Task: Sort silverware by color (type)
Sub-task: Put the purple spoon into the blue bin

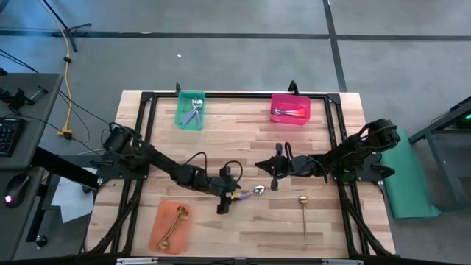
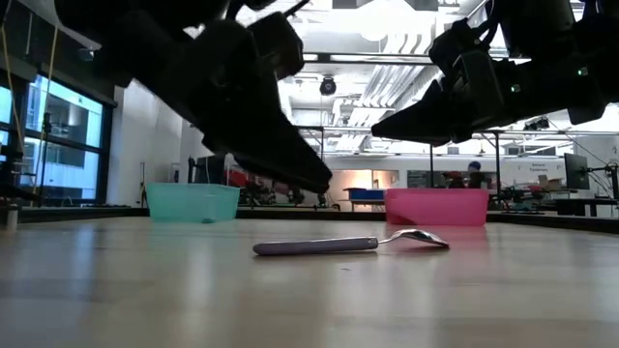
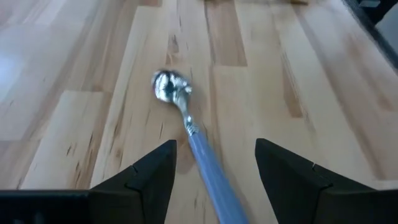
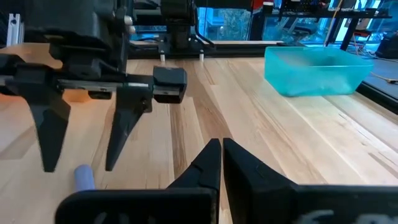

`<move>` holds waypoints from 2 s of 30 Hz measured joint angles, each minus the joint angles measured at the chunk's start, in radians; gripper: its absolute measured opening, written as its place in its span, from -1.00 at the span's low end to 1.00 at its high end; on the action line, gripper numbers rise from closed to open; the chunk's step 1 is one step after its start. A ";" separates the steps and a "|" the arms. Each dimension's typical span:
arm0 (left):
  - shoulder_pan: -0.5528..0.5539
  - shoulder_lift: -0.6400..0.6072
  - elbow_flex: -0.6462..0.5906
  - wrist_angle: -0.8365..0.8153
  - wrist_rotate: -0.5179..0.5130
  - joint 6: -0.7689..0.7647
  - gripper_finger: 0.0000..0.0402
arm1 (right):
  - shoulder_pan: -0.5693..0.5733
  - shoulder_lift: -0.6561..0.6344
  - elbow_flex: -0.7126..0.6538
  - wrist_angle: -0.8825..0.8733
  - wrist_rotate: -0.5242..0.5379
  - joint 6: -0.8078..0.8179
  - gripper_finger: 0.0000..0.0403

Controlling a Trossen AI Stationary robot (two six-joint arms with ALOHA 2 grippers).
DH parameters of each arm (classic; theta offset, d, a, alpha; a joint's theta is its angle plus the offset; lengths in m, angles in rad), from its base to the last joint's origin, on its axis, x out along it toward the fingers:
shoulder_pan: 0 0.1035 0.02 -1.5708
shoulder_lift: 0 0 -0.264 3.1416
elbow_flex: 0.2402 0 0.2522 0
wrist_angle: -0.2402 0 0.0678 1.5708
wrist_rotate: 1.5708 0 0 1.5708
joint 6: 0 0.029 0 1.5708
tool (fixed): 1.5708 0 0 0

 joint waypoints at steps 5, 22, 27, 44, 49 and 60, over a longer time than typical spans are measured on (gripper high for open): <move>0.003 0.046 0.000 0.014 0.008 -0.001 0.05 | 0.000 0.000 0.000 0.000 0.000 0.000 -1.00; 0.019 0.109 0.003 -0.060 0.063 0.124 -0.24 | 0.000 0.000 0.000 0.000 0.000 0.008 -1.00; 0.036 0.107 0.003 -0.087 0.090 0.139 -0.48 | 0.000 0.000 0.000 0.000 0.000 0.011 -1.00; 0.034 -0.024 -0.005 -0.328 0.104 0.167 -0.76 | 0.000 0.000 0.000 0.000 -0.001 0.026 -1.00; 0.033 -0.080 -0.006 -0.433 0.079 0.152 -0.76 | 0.000 0.000 0.000 -0.001 -0.002 0.025 -1.00; 0.037 -0.261 -0.043 -0.605 0.018 0.109 -0.77 | 0.000 0.000 0.000 -0.008 -0.002 0.026 -1.00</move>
